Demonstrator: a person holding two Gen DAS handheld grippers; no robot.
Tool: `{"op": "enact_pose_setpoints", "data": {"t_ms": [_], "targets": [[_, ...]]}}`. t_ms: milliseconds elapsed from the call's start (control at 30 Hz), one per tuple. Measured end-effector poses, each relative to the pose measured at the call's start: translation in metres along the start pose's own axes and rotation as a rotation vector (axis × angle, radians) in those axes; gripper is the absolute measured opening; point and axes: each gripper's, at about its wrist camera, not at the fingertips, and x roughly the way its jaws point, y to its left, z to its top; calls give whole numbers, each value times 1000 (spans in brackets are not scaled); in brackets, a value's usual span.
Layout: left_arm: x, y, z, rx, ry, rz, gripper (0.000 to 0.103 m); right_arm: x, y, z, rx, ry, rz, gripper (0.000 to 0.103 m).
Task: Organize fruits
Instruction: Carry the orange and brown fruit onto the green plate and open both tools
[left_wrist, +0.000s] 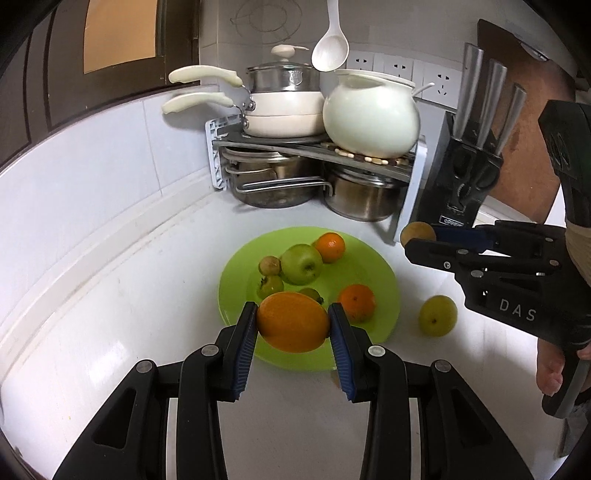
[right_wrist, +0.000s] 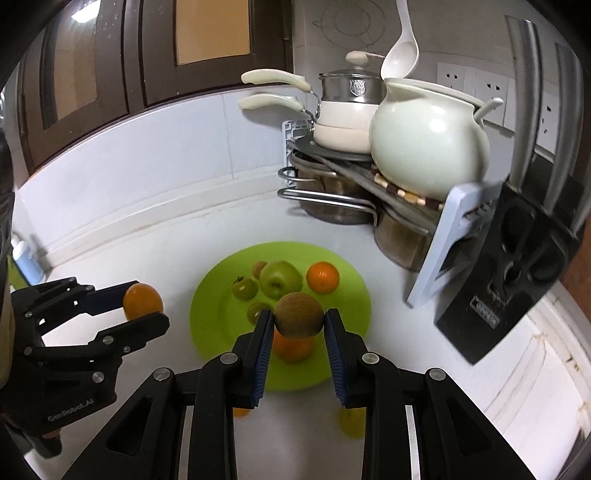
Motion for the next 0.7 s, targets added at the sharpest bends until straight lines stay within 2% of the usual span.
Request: {"op": "enact_pose_setpoints", "data": {"t_ms": [700], "targets": [[68,16,10,-3,97,-17,38,67,-13,17,-15,99,2,29]]}}
